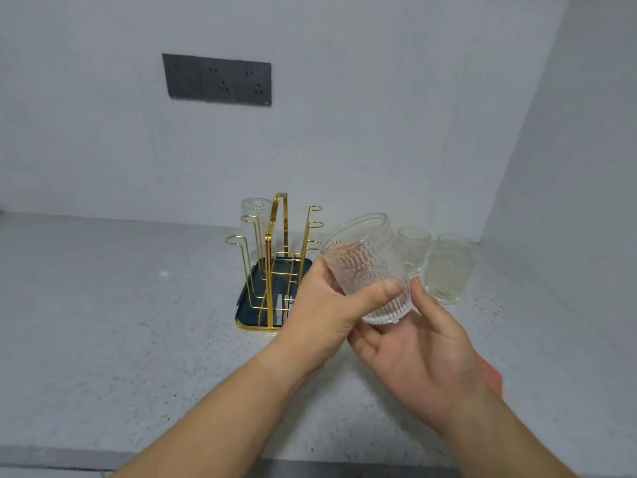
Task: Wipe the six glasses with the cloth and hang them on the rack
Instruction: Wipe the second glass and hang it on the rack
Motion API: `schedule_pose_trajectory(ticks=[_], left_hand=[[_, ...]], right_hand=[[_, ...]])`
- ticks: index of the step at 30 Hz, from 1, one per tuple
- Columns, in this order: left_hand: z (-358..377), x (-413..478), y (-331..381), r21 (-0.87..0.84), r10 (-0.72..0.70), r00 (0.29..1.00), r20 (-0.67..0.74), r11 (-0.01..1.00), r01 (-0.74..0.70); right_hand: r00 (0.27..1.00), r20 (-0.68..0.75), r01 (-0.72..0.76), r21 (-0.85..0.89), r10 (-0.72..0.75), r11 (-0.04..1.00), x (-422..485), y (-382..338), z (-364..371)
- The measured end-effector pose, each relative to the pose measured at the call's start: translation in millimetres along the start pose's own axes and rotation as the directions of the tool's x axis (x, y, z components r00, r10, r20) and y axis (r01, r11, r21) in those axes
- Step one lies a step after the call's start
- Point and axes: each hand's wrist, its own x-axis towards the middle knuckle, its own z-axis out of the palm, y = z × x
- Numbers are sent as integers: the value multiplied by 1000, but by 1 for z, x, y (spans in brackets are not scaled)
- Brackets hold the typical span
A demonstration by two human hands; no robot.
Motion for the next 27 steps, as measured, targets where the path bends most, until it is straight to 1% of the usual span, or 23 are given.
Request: schedule_pose_trajectory(ticks=[3, 5, 8, 10, 14, 18, 23, 25, 27], left_hand=[[-14, 14, 9, 28, 0, 999, -37, 1000, 1], [-23, 26, 18, 95, 4, 998, -67, 995, 3], [-36, 52, 46, 262, 44, 996, -82, 965, -21], [-44, 74, 71, 397, 70, 997, -42, 917, -48], [-58, 125, 105, 592, 40, 999, 34, 804, -52], [-70, 172, 109, 701, -10, 998, 62, 712, -37], [-84, 219, 100, 742, -113, 992, 50, 670, 39], [-91, 232, 93, 777, -153, 987, 54, 627, 54], [-101, 243, 85, 814, -185, 981, 61, 578, 58]], right_hand=[[994, -75, 85, -11, -85, 996, 12, -9, 12], [983, -114, 135, -69, -142, 988, 22, -22, 17], [960, -144, 206, -223, -242, 953, 41, -48, 29], [943, -128, 243, -364, -307, 899, 60, -66, 38], [899, -92, 288, -611, -427, 738, 105, -100, 49], [864, -15, 276, -823, -504, 497, 158, -124, 51], [860, 63, 236, -929, -506, 285, 215, -132, 47], [859, 95, 223, -954, -503, 202, 232, -131, 44], [867, 122, 215, -966, -482, 142, 245, -128, 41]])
